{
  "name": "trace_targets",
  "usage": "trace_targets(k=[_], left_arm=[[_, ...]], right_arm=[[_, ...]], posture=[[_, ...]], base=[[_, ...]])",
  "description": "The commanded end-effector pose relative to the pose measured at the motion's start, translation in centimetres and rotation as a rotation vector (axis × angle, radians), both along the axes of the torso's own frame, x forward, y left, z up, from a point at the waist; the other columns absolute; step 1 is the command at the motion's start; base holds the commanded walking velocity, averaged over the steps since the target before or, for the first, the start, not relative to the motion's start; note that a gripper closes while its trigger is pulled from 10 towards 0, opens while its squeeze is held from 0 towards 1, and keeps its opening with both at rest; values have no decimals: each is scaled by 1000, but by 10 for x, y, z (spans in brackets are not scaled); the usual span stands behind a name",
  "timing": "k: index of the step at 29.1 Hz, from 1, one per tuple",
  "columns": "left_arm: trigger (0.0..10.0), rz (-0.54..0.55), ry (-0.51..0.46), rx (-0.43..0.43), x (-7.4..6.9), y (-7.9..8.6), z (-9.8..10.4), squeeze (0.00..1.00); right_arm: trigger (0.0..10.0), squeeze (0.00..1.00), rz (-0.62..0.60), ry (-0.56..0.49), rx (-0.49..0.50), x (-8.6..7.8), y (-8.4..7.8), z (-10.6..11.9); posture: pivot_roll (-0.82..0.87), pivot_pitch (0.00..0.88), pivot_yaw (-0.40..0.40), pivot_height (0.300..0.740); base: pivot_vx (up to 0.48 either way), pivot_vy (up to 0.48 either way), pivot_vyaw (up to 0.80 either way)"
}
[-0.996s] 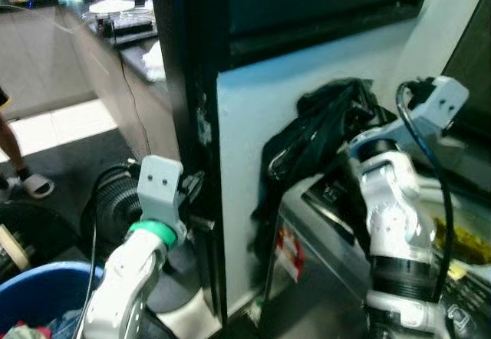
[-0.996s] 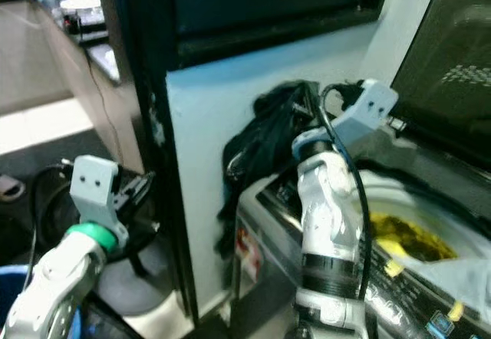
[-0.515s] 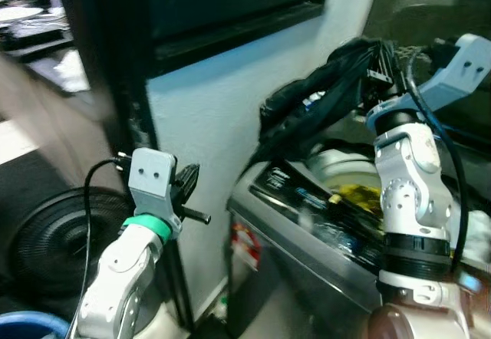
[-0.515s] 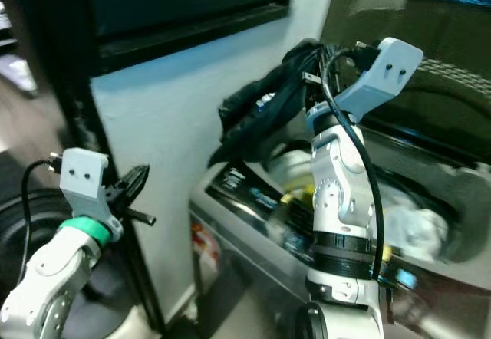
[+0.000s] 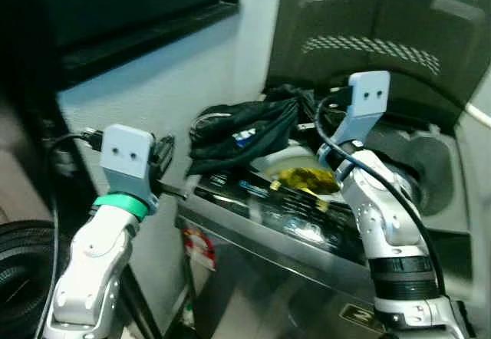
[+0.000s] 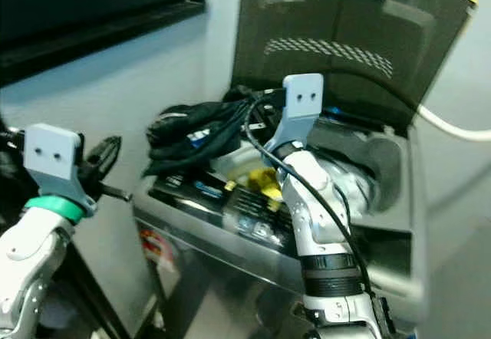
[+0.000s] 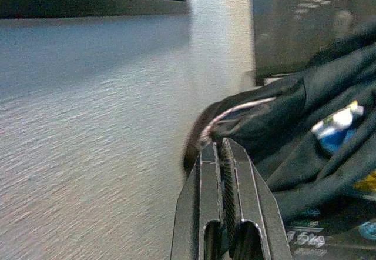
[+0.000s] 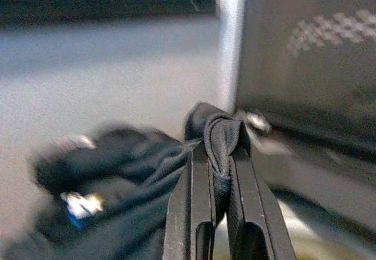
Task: Clothes washing
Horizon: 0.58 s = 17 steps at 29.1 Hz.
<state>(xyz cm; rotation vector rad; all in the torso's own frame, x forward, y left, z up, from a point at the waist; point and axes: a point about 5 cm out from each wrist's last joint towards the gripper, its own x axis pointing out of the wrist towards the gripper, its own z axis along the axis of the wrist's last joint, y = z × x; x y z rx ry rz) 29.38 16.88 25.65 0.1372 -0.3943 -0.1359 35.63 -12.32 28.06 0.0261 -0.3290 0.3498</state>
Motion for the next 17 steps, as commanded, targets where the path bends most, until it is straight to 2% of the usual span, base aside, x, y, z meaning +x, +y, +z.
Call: trace_targets(k=[1,8,17], left_arm=[[10000,11,-20,0,-1,4,7,0],[10000,53,-23,-46,-4,14,9,0],[10000,57,-25,-51,-4,15,10,0]], right_arm=[[10000,0,-2,-3,-28,-3,-3,-1],[10000,0,9,19,-55,-9,-2,-7],[10000,0,13,24,-65,-10,-2,-8]], posture=[[24,14,35,740],[18,18,41,740],[18,18,41,740]], base=[[0,0,-800],[0,0,-800],[0,0,-800]])
